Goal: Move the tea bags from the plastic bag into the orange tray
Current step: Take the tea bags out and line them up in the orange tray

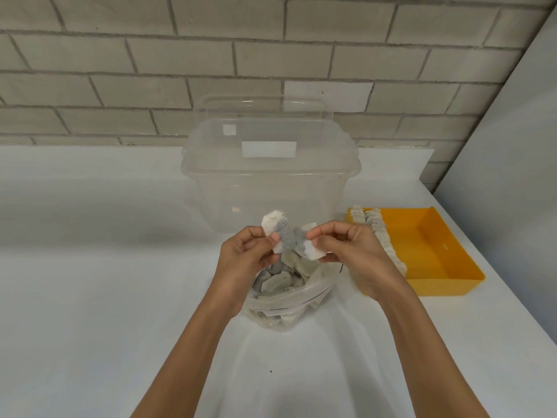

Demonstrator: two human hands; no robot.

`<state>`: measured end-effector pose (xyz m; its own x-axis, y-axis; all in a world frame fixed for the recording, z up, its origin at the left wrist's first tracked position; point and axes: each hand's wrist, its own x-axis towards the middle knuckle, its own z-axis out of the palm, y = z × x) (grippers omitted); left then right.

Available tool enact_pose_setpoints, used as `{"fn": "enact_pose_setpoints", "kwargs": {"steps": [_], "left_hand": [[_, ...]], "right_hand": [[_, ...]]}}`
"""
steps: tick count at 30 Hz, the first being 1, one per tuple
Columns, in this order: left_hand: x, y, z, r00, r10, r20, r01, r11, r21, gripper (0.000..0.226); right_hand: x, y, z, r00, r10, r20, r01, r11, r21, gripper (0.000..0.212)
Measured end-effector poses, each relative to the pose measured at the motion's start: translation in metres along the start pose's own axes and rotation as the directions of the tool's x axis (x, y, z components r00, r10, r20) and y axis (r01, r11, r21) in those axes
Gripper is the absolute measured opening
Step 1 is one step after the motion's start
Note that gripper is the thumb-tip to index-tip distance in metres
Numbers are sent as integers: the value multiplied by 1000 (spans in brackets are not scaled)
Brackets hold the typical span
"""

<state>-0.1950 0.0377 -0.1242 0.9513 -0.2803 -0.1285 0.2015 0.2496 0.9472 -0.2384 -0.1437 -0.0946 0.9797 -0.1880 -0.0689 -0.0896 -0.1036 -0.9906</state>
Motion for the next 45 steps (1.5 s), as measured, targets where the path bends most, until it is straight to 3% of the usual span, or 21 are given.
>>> {"fn": "enact_pose_setpoints", "kwargs": {"steps": [2, 5, 7, 11, 17, 21, 26, 32, 38, 45], "left_hand": [[-1, 3, 8, 998, -10, 61, 14, 998, -64, 6], [0, 5, 25, 992, -5, 127, 22, 991, -129, 6], [1, 5, 39, 989, 9, 148, 11, 991, -133, 9], [4, 3, 70, 983, 16, 182, -8, 999, -48, 24], [19, 15, 121, 969, 81, 232, -120, 980, 160, 16], [39, 25, 155, 926, 210, 315, -326, 866, 380, 9], [73, 24, 192, 876, 223, 428, -450, 700, 554, 6], [126, -3, 224, 902, 87, 422, -388, 591, 708, 9], [160, -40, 233, 900, -16, 436, -375, 484, 791, 9], [167, -44, 249, 877, -75, 475, -395, 450, 801, 13]], "right_hand": [[-1, -6, -9, 999, -33, -26, 32, 999, -20, 21], [-4, -17, -23, 998, -54, -23, 53, 998, -46, 9], [-6, -22, -33, 998, -58, -2, 57, 997, -59, 17], [-8, -25, -58, 993, -113, -28, 109, 985, -131, 14], [-6, -21, -108, 984, -146, -103, 122, 970, -208, 8], [-3, -17, -140, 982, -150, -114, 116, 957, -266, 4], [4, -9, -181, 979, -155, -130, 106, 941, -323, 5], [23, 9, -231, 971, -178, -161, 74, 861, -503, 32], [34, 21, -251, 985, -146, -96, 61, 801, -595, 34], [37, 33, -257, 988, -117, -99, 43, 833, -552, 36]]}}
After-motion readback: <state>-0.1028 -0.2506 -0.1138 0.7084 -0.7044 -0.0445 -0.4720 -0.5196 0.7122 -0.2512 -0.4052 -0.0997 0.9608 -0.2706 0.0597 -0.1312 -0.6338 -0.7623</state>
